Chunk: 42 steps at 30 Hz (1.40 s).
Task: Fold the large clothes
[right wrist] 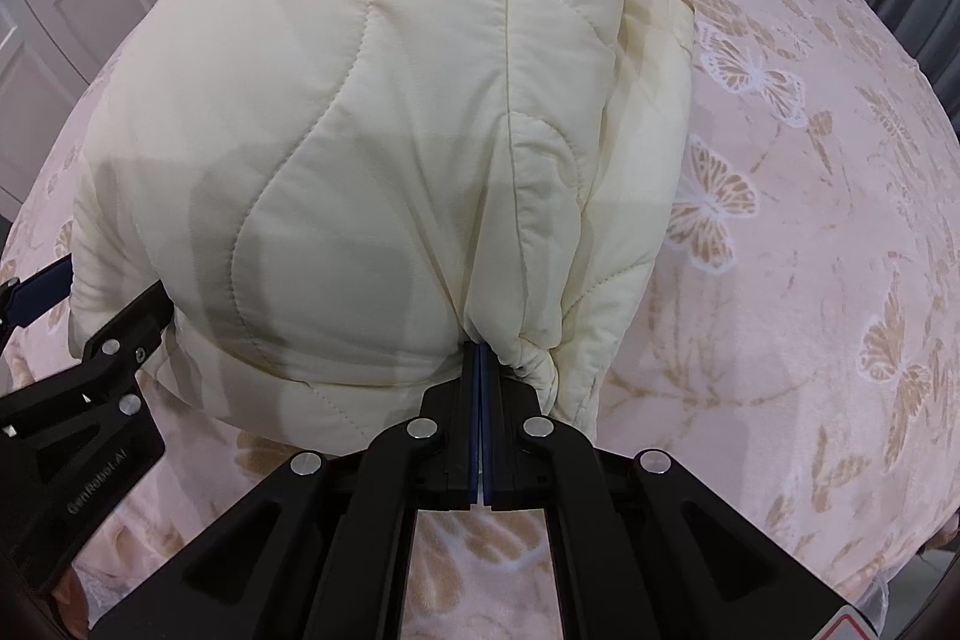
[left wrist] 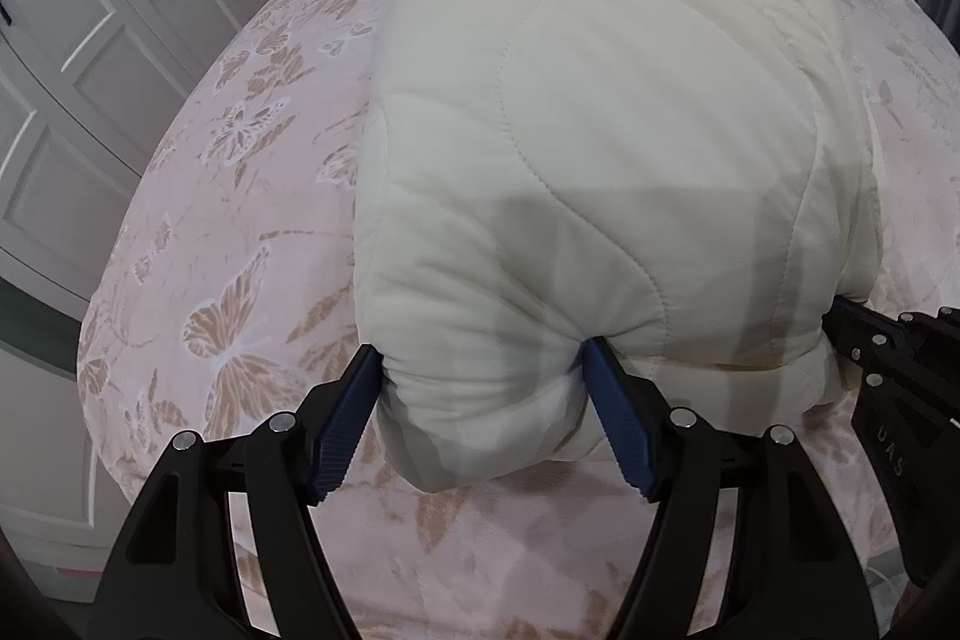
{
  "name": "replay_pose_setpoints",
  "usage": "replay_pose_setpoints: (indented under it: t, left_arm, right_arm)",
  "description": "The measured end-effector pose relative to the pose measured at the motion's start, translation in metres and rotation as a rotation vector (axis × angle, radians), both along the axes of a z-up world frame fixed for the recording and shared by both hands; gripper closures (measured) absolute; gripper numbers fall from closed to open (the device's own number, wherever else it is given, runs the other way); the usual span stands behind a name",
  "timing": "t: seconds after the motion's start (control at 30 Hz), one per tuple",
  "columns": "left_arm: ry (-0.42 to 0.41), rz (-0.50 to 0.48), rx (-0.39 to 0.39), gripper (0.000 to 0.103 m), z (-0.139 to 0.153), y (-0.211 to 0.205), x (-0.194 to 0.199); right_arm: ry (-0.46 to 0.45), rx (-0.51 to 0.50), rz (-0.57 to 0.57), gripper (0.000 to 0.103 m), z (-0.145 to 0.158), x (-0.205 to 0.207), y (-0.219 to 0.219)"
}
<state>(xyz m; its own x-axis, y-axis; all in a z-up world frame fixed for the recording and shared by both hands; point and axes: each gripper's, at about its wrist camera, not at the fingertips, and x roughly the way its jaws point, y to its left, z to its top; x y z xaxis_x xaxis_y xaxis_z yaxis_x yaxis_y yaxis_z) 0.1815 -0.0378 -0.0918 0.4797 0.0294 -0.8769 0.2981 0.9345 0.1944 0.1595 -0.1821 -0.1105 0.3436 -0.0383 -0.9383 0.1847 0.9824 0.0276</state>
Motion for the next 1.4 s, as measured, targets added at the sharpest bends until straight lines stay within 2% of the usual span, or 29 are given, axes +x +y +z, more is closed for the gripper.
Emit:
replay_pose_setpoints:
  t: [0.2,0.37,0.53,0.6,0.73,0.9,1.0,1.13,1.27,1.4]
  left_arm:
    - [-0.011,0.036,-0.117,0.037,0.031,0.028,-0.014]
    - [-0.072,0.094,-0.122,0.037,0.046,0.042,-0.022]
    - [-0.066,0.152,-0.12,0.037,0.047,0.053,-0.001]
    - [-0.055,0.149,-0.108,0.037,0.043,0.051,0.005]
    - [-0.048,0.132,-0.081,0.035,0.036,0.043,0.011]
    - [-0.033,0.126,-0.079,0.032,0.025,0.035,0.021]
    - [-0.033,0.118,-0.059,0.032,0.018,0.029,0.022]
    - [-0.061,0.109,-0.044,0.032,0.026,0.027,0.014]
    - [-0.096,0.088,-0.034,0.034,0.04,0.029,-0.004]
    - [-0.116,0.089,-0.06,0.031,0.052,0.031,-0.026]
  right_arm:
    - [-0.102,0.116,-0.08,0.103,0.045,-0.04,-0.016]
    - [-0.159,0.076,-0.099,0.103,0.067,-0.061,-0.018]
    - [-0.202,0.071,-0.076,0.101,0.084,-0.044,-0.016]
    - [-0.191,0.051,-0.042,0.101,0.083,-0.031,-0.011]
    - [-0.115,0.017,-0.053,0.103,0.052,-0.009,-0.013]
    - [-0.069,0.058,-0.087,0.103,0.025,0.003,-0.027]
    - [-0.05,0.048,-0.081,0.103,0.016,0.007,-0.027]
    - [-0.06,0.013,-0.066,0.103,0.026,0.002,-0.022]
    - [-0.123,0.013,-0.071,0.1,0.052,-0.027,-0.02]
    - [-0.163,-0.002,-0.097,0.087,0.07,-0.062,-0.02]
